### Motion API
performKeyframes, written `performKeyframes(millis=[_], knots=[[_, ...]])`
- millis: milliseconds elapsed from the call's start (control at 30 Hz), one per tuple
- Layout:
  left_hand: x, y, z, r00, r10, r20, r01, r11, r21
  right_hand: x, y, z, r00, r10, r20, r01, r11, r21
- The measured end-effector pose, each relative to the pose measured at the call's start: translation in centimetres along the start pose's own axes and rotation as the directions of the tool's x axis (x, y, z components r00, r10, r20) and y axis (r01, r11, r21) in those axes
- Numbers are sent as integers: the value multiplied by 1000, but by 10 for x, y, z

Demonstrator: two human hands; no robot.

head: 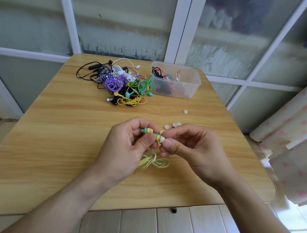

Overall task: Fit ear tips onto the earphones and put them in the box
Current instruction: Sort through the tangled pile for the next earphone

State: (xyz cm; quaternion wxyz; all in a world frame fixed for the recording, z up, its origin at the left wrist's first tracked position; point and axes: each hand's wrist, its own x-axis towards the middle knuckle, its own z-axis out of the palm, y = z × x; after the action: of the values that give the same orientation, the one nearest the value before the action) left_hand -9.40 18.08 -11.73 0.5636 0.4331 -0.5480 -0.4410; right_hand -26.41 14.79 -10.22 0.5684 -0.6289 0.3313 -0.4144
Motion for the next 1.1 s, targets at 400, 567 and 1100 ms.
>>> performKeyframes(millis=[400,567,1100], knots=[[-1,-2,3,997,-71,10,71,997,10,0,4,-3,1000,-4,12,4,999,-52],[-1,-3,6,990,-141,11,141,990,-9,0,5,-4,1000,-1,12,1,1000,-22],[2,-4,1,839,-535,99,542,803,-247,-1,6,-9,983,-177,47,179,872,-456]])
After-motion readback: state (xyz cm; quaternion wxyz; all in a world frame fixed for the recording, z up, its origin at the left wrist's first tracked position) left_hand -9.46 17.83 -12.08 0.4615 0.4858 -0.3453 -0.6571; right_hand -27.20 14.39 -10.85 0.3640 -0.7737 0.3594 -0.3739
